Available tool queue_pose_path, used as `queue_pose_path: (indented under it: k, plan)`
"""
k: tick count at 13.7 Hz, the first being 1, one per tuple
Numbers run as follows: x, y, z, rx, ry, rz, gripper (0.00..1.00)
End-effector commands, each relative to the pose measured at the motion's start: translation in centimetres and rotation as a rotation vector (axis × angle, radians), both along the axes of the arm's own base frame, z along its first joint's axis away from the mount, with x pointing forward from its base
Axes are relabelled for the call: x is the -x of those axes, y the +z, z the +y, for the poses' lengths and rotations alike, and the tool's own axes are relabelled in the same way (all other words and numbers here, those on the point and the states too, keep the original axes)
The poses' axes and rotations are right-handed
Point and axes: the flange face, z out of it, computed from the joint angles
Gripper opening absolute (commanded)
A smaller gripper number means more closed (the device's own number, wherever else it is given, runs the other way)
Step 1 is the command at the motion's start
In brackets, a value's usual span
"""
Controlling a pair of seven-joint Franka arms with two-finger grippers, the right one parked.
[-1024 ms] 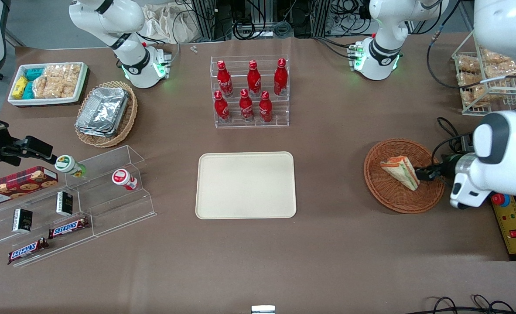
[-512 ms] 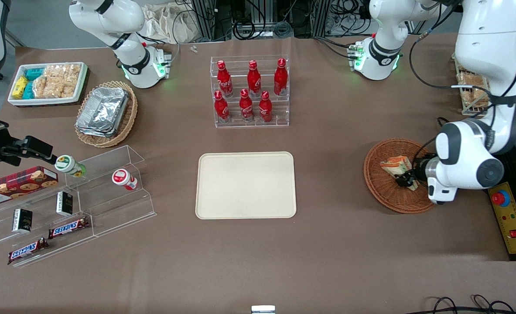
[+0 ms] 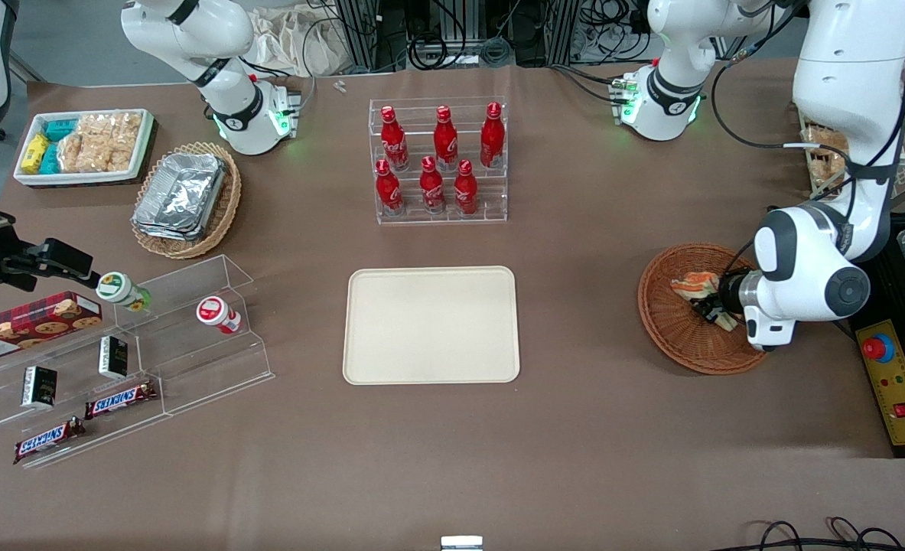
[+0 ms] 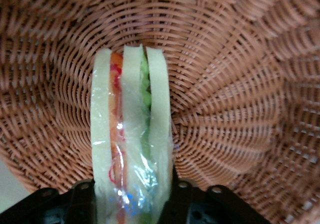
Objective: Place sandwich from basket to tray
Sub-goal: 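Lift the sandwich and carry it over the cream tray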
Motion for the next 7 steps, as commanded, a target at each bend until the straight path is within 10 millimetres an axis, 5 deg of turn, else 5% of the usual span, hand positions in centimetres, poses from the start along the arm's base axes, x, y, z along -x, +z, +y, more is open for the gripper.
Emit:
queue_pose_path:
  k: [1,4,7]
  plan:
    - [-0.9,7.0,-0.7,0.019,-0.006,-0.005,0.0]
    - [-2.5,14.8,-2.4,0.04,-0.065,0.03,0.0]
    - [-3.1,19.2,-9.5,0.073,-0.187,0.027,0.0]
